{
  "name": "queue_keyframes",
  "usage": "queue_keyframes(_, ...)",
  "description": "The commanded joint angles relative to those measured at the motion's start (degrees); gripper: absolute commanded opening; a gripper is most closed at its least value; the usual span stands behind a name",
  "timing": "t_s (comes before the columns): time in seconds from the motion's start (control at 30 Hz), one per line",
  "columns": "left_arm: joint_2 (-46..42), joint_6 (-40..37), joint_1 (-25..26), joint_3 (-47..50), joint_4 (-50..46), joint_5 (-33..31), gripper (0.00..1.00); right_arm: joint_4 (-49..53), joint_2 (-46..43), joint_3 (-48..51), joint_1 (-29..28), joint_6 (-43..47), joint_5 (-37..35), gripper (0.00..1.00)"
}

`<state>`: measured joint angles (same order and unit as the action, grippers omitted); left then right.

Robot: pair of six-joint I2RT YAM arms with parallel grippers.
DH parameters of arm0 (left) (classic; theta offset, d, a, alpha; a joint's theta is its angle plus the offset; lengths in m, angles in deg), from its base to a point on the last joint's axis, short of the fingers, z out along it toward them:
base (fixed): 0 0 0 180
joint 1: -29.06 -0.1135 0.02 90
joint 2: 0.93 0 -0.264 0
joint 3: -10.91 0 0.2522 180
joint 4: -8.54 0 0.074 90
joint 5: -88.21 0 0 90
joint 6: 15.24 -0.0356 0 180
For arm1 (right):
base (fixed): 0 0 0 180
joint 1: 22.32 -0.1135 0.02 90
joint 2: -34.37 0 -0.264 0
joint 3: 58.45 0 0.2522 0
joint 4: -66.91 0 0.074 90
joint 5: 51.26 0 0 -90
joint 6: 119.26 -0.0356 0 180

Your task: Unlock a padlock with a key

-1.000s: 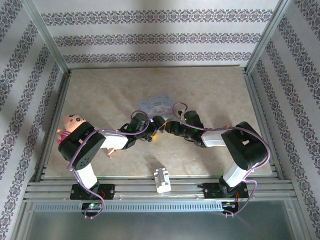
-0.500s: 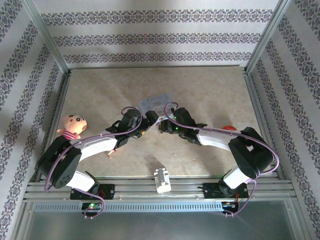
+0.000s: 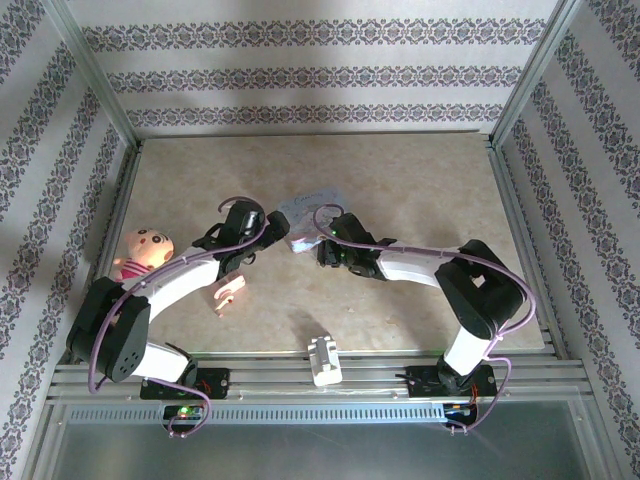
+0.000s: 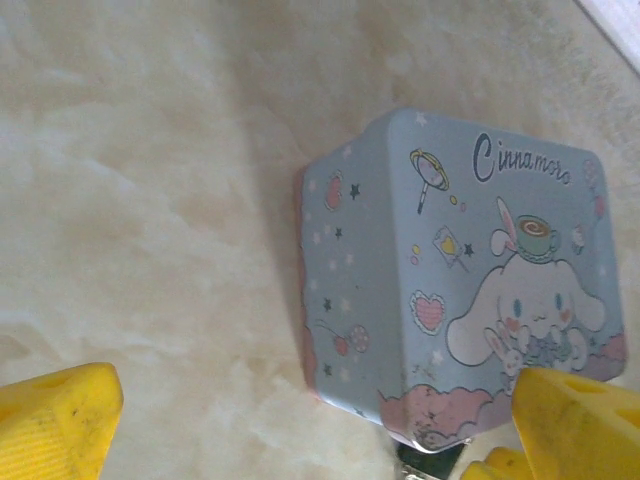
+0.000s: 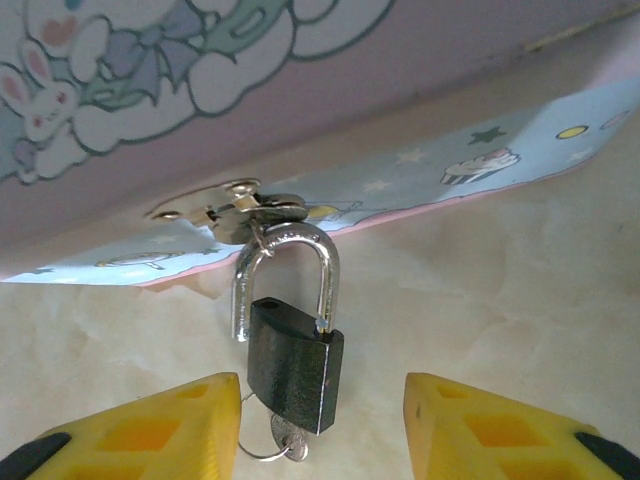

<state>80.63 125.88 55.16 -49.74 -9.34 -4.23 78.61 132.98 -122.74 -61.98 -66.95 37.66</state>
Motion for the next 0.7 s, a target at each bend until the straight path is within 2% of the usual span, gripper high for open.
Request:
queue_keyframes(0.0, 1.61, -9.76, -0.66, -3.86, -5.01, -5.12, 0.99, 0.41, 1.35, -1.51, -0.54, -1.14, -0.81, 0.46)
queue_keyframes(0.1, 3.77, -13.19, -0.65, -6.01, -5.64, -5.85, 0.99, -0.02, 2.26, -1.59, -0.3, -1.58, -0.41, 0.43)
queue_keyframes(0.37, 10.88, -16.24, -0.63, -10.5, -5.46, -1.44, 0.99, -1.07, 3.7, -1.95, 0.27, -2.2, 0.83, 0.41)
queue_keyframes(0.67, 13.65, -18.54, -0.66, -11.43, -7.26, -3.75, 0.99, -1.88, 3.83, -2.3, 0.55, -2.99, 1.76, 0.41)
